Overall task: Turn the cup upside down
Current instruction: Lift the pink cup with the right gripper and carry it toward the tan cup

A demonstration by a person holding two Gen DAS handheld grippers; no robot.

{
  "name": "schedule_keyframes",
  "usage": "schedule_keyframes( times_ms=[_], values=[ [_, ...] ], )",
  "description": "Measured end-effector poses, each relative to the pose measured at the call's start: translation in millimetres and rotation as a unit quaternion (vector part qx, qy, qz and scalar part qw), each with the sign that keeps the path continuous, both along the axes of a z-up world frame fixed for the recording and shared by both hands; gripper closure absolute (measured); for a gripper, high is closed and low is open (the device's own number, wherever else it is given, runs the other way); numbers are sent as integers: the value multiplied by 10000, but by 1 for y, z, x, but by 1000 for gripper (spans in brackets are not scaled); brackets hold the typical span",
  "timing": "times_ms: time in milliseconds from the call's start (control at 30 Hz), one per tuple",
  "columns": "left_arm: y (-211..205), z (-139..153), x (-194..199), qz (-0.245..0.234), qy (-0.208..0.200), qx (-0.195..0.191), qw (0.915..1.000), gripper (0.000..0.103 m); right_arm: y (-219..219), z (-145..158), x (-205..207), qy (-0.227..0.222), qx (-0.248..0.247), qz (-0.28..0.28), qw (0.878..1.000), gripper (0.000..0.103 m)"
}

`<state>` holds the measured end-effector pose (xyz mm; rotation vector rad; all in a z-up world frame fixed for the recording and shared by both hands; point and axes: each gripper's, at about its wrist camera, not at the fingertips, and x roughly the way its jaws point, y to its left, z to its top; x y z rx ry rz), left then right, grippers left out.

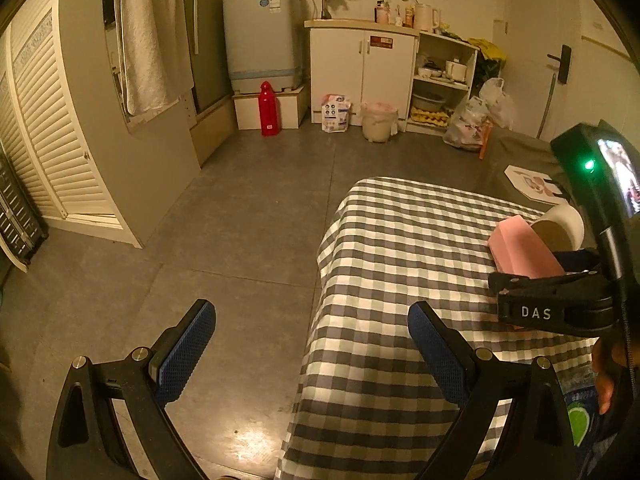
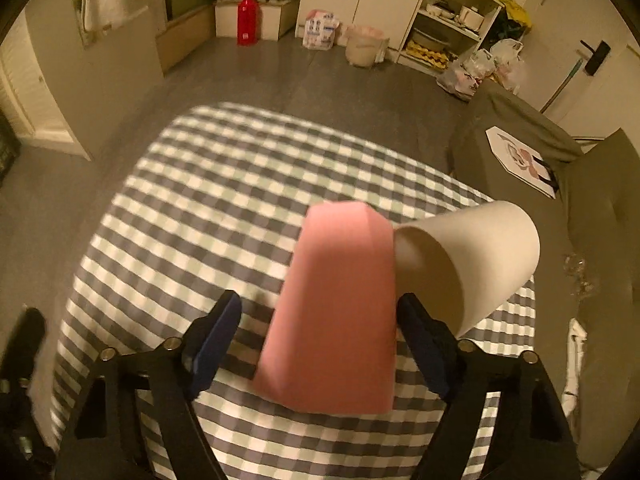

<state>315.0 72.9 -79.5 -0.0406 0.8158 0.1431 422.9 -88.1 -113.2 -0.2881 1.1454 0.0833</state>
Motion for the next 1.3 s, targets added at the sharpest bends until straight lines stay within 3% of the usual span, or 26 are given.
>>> schedule_keyframes(
  times_ms=[67, 233, 433, 633, 900, 1067, 1300],
  values=[
    [2, 5, -4, 29, -16, 9, 10000, 4, -3, 1, -1, 52, -73, -26, 10000, 38],
    [5, 30, -19, 83, -168, 25, 9998, 4, -11, 14, -14, 114, 132, -16, 9998, 38],
    [2, 67, -46, 86, -382, 103, 9992, 4, -8, 75, -59, -361, 345, 178, 9986, 38],
    [-5, 111, -93, -1, -635, 65, 9980, 4, -14, 144, -125, -746, 628, 320, 9947, 38],
    [-12, 141, -169, -100, -789, 67, 9968, 3, -31, 193, -246, -1021, 853, 419, 9902, 38],
    [-21, 140, -212, -205, -778, 139, 9967, 3, -40, 186, -307, -965, 1018, 373, 9894, 38],
    [-30, 110, -250, -296, -496, 87, 9983, 3, -47, 131, -357, -337, 1286, 240, 9908, 38]
  ],
)
